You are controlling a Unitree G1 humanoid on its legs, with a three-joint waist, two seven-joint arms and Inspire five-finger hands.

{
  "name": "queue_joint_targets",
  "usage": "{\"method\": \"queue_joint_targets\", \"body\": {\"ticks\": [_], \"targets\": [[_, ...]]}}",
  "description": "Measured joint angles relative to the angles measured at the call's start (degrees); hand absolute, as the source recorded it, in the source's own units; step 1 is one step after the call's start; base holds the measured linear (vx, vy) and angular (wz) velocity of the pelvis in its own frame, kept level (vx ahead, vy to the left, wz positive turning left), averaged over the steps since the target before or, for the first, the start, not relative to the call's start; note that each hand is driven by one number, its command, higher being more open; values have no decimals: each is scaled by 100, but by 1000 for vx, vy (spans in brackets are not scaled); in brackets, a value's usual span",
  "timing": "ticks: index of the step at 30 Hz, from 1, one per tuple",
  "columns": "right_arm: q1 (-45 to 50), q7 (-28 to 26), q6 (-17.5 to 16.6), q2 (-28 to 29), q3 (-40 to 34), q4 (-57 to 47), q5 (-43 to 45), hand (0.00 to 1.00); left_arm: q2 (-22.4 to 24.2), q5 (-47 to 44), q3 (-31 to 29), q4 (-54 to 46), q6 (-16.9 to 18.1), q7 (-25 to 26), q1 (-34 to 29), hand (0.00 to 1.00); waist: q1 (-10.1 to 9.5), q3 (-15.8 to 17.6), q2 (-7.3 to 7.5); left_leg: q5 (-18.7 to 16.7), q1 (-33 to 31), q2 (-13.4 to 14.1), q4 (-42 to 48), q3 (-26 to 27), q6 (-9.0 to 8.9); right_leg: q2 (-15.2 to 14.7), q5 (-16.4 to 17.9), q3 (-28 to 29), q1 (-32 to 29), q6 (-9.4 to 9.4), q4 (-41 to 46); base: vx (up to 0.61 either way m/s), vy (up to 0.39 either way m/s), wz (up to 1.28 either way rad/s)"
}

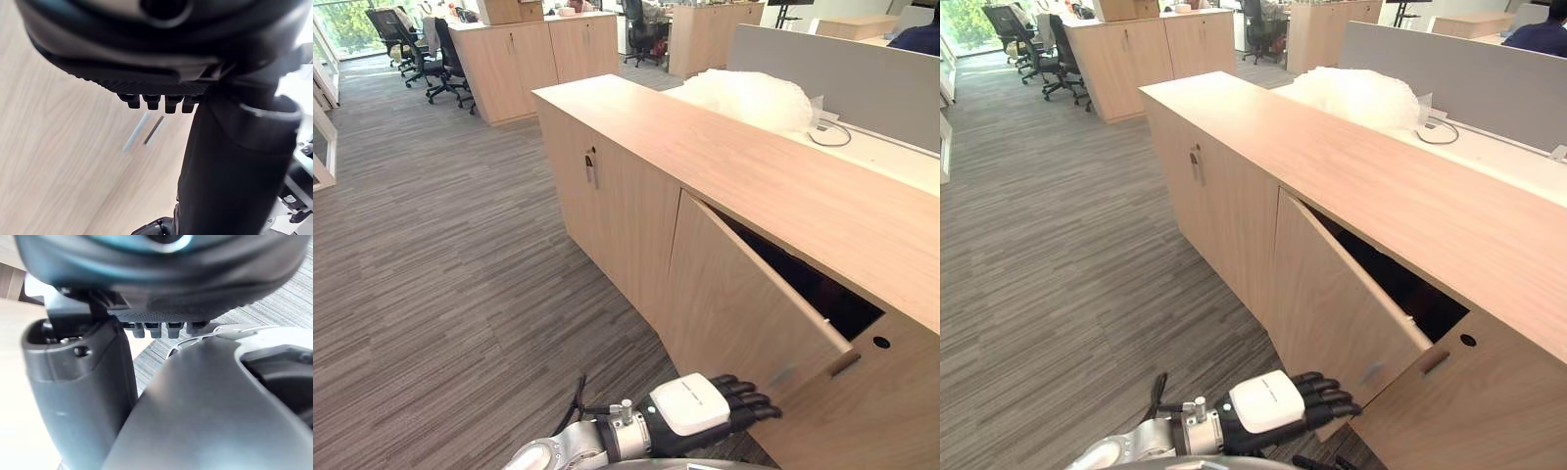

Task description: Walk over to the cabinet, pick up the folder, carry it to the office cabinet, place the folder inside the office cabinet, then close the office cabinet door

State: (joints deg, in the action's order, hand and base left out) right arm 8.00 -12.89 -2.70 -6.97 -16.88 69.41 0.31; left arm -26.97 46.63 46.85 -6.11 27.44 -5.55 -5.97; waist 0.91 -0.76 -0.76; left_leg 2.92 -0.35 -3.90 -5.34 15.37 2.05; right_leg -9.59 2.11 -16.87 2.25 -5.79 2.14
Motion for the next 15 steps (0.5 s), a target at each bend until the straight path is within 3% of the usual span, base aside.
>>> {"method": "queue_joint_targets", "body": {"ticks": [10,15], "targets": [[-1,55,27,-17,224,-1,211,100,51,-21,1,534,-70,-237,94,100,137,11,65,-2,108,232,3,55,-4,252,-2,0,199,71,-292,59,-85,-5],[-8,49,6,32,-4,-135,209,100,269,-221,-118,1127,-129,-314,136,100,269,73,27,-85,147,454,33,669,-123,403,-131,296,-42,175,-322,-19,-56,-68]]}}
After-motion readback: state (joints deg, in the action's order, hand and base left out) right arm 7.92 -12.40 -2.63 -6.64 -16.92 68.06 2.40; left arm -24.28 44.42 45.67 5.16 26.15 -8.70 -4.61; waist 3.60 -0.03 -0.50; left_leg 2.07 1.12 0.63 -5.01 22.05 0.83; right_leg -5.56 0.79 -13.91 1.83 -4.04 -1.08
